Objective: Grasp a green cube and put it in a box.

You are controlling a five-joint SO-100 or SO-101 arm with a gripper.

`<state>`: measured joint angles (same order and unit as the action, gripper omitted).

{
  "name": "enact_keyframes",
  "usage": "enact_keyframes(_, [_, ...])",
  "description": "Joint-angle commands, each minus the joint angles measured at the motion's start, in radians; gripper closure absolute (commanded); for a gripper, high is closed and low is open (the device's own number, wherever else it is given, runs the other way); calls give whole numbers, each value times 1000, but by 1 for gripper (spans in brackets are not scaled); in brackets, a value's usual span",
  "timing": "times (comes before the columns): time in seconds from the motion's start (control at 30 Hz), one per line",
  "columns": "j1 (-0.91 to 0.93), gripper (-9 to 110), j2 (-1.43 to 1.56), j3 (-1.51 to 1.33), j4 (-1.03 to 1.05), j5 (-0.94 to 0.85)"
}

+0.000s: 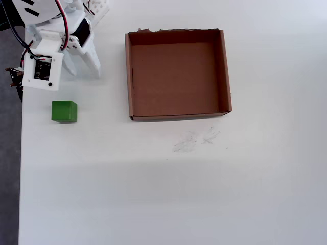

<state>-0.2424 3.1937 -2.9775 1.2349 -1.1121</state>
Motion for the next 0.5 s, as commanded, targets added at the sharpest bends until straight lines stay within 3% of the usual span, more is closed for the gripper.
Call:
enact_keyframes(0.0, [-11, 81, -11, 5, 6, 5])
enact_keyframes(0.47, [-25, 80, -11, 5, 6, 5])
